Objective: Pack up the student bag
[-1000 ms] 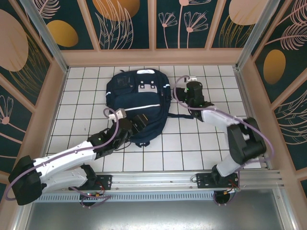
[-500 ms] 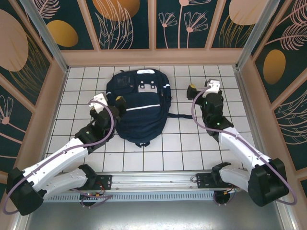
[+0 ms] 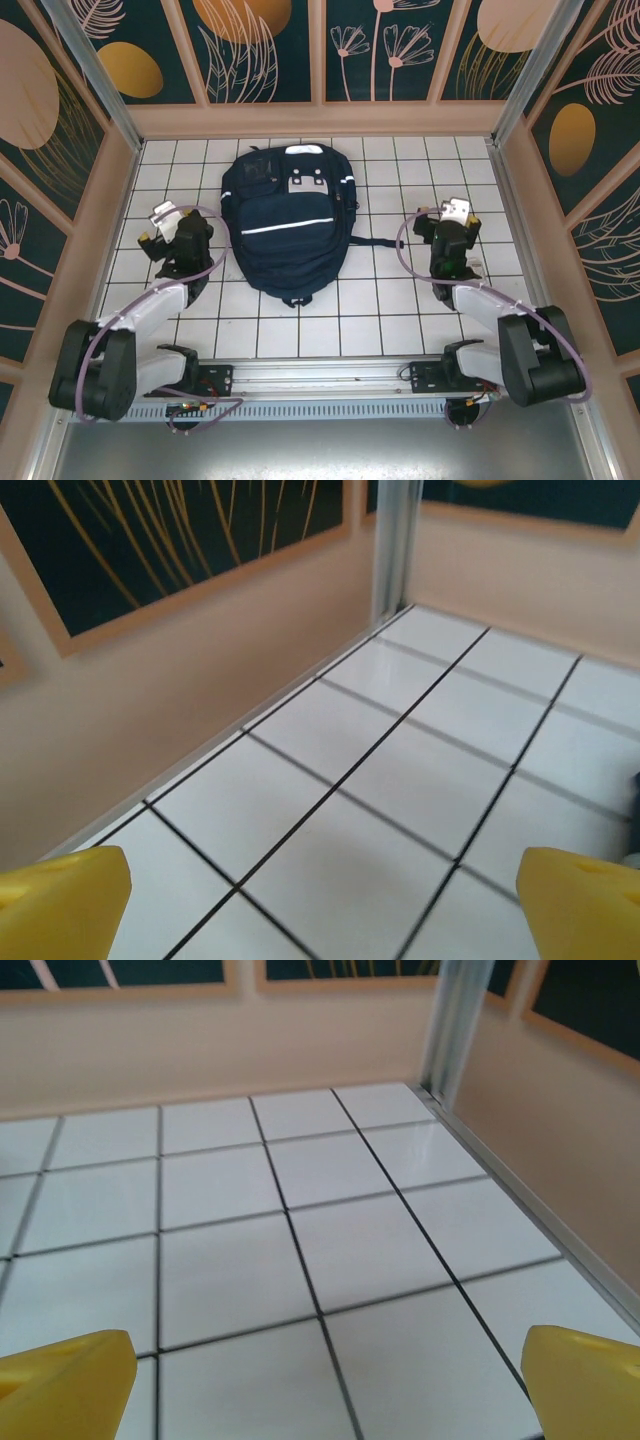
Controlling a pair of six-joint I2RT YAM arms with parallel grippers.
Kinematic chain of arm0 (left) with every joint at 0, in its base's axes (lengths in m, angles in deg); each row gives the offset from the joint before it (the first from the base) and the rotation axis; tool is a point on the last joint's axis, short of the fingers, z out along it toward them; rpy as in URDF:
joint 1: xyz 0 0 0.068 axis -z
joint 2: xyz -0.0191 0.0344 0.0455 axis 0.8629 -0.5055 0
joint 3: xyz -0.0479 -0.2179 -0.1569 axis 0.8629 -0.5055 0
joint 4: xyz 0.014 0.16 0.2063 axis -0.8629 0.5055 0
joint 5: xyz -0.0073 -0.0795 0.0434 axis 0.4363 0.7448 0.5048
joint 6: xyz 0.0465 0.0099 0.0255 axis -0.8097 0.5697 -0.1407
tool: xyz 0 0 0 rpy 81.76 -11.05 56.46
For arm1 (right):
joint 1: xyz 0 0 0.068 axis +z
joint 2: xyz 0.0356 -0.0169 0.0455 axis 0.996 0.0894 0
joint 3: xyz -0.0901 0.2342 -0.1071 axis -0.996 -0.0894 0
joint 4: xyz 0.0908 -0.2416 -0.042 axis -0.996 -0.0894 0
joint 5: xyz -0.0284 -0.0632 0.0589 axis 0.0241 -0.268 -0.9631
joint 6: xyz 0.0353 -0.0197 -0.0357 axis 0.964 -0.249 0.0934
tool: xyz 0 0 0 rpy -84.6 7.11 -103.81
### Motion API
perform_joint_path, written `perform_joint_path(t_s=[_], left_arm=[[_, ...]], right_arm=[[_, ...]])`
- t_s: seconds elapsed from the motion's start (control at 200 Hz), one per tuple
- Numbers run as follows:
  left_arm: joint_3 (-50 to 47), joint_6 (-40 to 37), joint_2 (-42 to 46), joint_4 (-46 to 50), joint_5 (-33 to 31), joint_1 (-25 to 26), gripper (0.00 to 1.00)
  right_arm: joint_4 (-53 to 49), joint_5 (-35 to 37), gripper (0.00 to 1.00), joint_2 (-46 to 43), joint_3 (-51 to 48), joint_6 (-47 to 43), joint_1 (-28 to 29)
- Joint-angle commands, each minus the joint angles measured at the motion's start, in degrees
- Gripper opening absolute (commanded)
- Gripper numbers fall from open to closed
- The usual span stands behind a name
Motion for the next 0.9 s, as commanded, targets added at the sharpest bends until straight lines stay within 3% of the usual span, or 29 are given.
perform_joint_path(t_s=[0.0,0.1,0.3,0.385,0.46,0.636,0.696,0.756,0.891], left_arm=[[-2.6,-5.7,-5.6,-13.9,2.8,-1.6,0.99],[-6.7,-8.5,-9.8,-29.3,2.3,-1.8,0.99],[-9.3,-14.9,-11.3,-40.2,13.2,-2.8,0.99],[-13.5,-16.2,-13.0,-50.3,16.6,-3.4,0.99],[-13.7,-17.2,-14.3,-51.8,19.3,-3.5,0.99],[-15.4,-15.5,-14.9,-53.9,27.3,-6.6,0.99],[-15.4,-16.1,-18.3,-58.0,28.0,-6.8,0.99],[-14.4,-15.3,-17.2,-53.7,28.6,-7.1,0.99],[-14.0,-15.0,-17.6,-53.9,28.4,-7.5,0.99]], right_arm=[[14.3,-2.4,0.99,3.1,-3.5,-0.2,-2.6],[22.5,-6.4,0.99,5.5,-6.7,1.0,-5.9],[33.0,-15.5,0.99,8.8,-10.3,0.2,-9.9],[38.9,-19.1,0.99,13.9,-11.0,-0.7,-10.4],[45.9,-21.4,0.99,18.4,-12.2,-1.7,-10.6],[37.3,-23.7,0.99,17.6,-8.5,-0.7,-12.0],[34.5,-23.7,0.99,17.6,-7.1,0.1,-12.6],[33.1,-25.0,0.99,17.6,-6.4,0.6,-13.3],[32.1,-27.2,0.99,17.7,-5.9,1.2,-14.4]])
